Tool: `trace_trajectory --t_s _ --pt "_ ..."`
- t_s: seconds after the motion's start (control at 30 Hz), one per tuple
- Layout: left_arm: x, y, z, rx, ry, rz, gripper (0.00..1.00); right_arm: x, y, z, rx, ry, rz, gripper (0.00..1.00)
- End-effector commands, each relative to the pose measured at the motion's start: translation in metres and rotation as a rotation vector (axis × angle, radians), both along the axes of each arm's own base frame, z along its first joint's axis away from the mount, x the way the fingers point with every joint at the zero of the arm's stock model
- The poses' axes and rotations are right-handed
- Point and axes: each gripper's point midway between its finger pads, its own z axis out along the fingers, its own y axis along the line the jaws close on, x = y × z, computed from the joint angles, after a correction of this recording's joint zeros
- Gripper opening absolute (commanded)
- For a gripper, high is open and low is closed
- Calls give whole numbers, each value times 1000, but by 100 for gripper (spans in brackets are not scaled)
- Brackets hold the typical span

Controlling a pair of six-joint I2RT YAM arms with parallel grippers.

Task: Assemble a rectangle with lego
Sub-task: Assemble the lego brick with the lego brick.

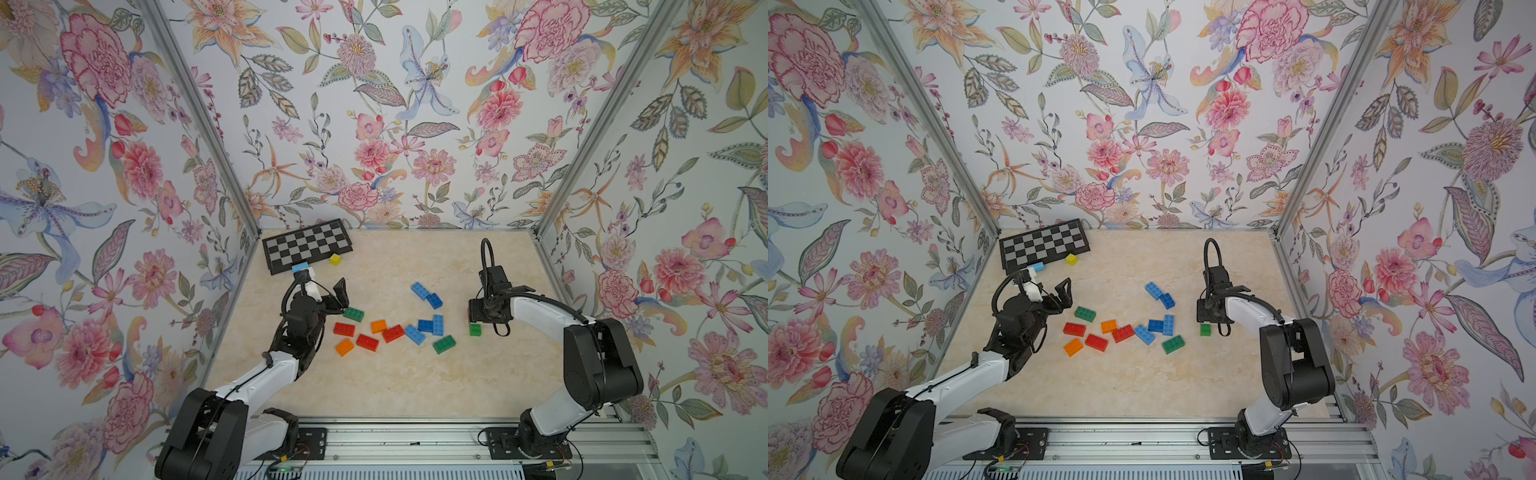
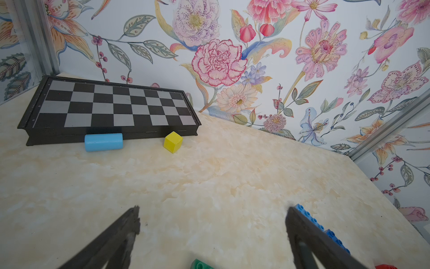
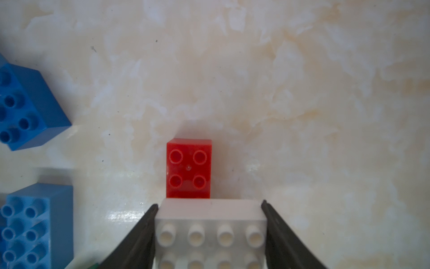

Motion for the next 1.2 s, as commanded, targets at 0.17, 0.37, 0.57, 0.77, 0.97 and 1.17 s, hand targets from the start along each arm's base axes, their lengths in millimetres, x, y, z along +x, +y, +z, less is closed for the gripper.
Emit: trace_trajectory --t_s 0.17,0.37,0.57,0.77,0.97,1.17 --pt "1 -6 8 -27 -27 -20 99 0 -2 -7 -26 14 -22 21" --pt "1 -6 10 -30 -31 -20 99 -2 -6 -9 -43 17 -29 21" --pt "0 -5 9 -30 -28 -18 99 -8 -5 -16 -37 39 -38 20" --pt "-2 -4 12 -32 -36 -13 99 -23 -9 -35 -44 102 -57 19" --pt "-2 -3 15 -32 -43 -11 99 -34 -12 -51 -69 184 -57 17" --pt "-3 -3 16 -34 -45 -10 99 -37 -11 -58 -68 229 -53 16"
